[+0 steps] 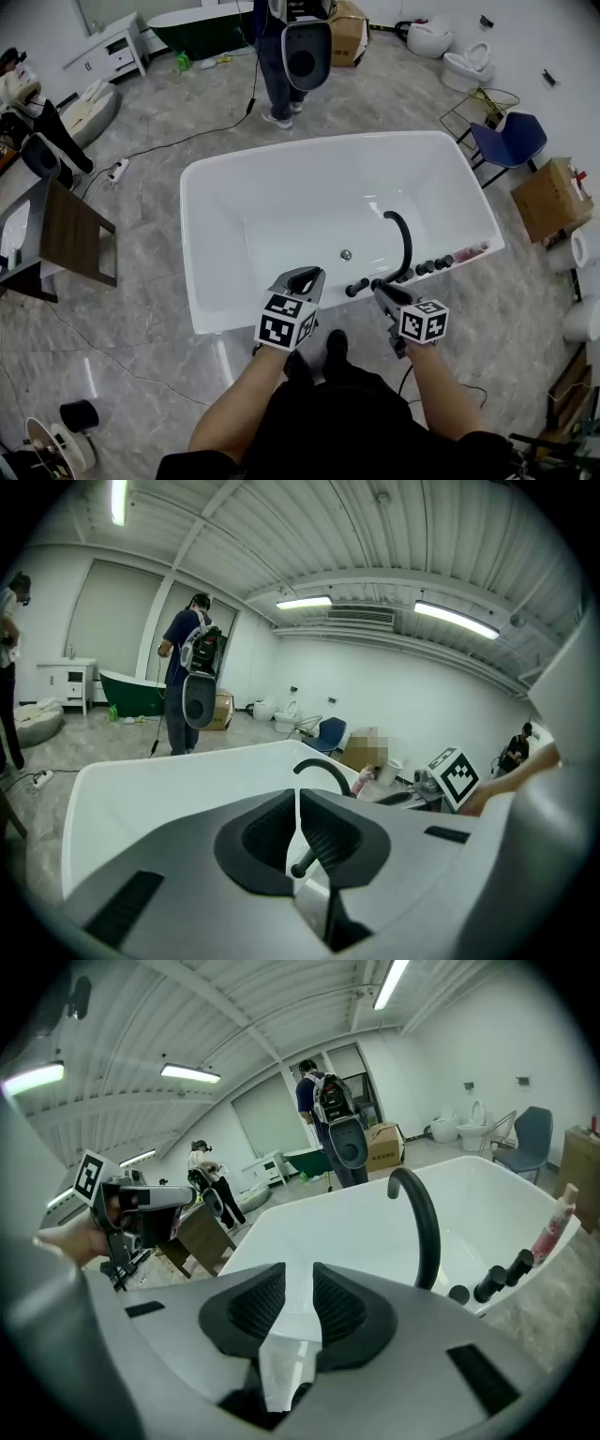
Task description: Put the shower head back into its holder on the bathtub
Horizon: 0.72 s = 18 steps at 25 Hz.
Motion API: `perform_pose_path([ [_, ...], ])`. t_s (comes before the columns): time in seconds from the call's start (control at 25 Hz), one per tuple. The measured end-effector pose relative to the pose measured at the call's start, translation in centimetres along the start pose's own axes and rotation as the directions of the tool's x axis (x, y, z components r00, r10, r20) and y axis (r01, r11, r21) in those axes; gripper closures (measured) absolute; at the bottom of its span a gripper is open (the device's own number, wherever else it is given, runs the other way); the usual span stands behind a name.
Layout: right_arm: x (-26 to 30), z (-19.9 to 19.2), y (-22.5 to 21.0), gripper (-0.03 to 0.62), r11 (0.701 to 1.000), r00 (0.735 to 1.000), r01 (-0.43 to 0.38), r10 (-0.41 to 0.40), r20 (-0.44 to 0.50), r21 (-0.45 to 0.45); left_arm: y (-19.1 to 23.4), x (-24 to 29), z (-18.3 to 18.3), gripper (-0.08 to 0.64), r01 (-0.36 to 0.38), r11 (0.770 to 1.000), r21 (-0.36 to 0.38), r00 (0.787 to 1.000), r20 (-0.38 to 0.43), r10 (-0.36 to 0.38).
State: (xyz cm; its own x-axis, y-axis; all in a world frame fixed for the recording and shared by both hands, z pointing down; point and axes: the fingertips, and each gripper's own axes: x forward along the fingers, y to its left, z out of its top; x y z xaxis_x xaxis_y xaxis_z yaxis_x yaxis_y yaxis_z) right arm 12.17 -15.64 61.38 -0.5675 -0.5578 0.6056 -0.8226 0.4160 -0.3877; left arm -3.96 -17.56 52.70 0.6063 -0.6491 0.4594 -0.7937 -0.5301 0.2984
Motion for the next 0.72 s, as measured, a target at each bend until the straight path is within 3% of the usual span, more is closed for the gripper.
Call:
perform_pose_path([
  [0.16, -1.7, 1.6, 0.1, 0.505, 1.000, 0.999, -0.001, 0.001, 0.035, -0.011, -0.2, -0.6, 2.0, 0.531, 0.005, 1.000, 0.030, 0.999, 0.048, -0.007],
  [0.44, -3.6, 7.4, 1.0, 0.542, 0.994, 0.993, -0.020, 0.032, 0.111, -0.109, 0.0, -1.4, 5.0, 0.531, -0.026, 0.998, 0.056, 0.993, 0.115, 0.019],
  [0.72, -5.9, 12.9, 3.4, 0.559, 0.970, 0.965, -0.166, 0.198, 0.174, -0.179, -1.2, -0.7, 8.3, 0.531, -0.083, 0.994, 0.078, 0.984, 0.166, 0.069],
])
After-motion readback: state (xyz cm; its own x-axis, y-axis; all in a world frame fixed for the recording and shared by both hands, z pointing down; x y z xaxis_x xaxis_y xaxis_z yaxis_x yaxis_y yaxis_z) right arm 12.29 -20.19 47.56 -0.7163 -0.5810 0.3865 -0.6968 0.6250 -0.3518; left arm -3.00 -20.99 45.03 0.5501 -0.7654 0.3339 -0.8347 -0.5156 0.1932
